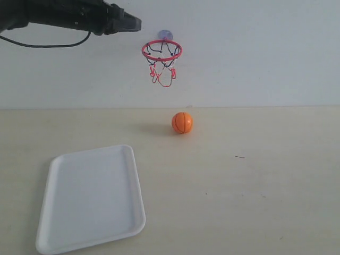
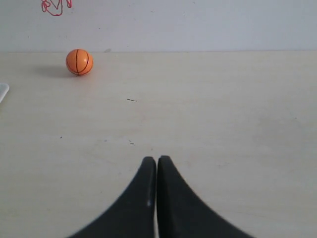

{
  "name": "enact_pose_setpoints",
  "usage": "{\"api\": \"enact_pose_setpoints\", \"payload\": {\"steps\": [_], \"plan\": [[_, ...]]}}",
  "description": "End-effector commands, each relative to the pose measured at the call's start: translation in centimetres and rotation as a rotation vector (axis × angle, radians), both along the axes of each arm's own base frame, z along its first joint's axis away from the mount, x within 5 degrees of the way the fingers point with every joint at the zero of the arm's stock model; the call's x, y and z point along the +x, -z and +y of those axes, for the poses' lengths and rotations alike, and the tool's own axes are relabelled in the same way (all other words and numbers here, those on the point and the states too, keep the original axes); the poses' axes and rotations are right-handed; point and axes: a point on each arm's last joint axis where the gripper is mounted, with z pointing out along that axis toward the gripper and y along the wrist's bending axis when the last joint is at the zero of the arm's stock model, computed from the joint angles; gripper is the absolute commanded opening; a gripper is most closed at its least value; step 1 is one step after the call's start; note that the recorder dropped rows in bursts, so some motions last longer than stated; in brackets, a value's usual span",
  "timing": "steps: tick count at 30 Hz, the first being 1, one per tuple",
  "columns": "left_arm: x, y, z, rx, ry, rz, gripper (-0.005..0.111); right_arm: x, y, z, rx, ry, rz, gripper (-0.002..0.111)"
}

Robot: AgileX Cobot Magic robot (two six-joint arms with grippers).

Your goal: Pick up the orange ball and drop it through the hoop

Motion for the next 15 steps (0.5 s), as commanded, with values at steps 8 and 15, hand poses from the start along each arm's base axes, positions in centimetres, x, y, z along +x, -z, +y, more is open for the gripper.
{"api": "enact_pose_setpoints", "payload": {"steps": [8, 15], "plan": [[-4.7, 2.5, 1.0, 0.280, -0.042, 0.419, 0.004, 0.0, -0.1, 0.0, -0.012, -0.001, -0.019, 0.000], [-16.7, 5.2, 0.6, 0.111, 0.241, 0.437, 0.004, 0.0, -0.1, 0.0, -0.012, -0.001, -0.019, 0.000]]}}
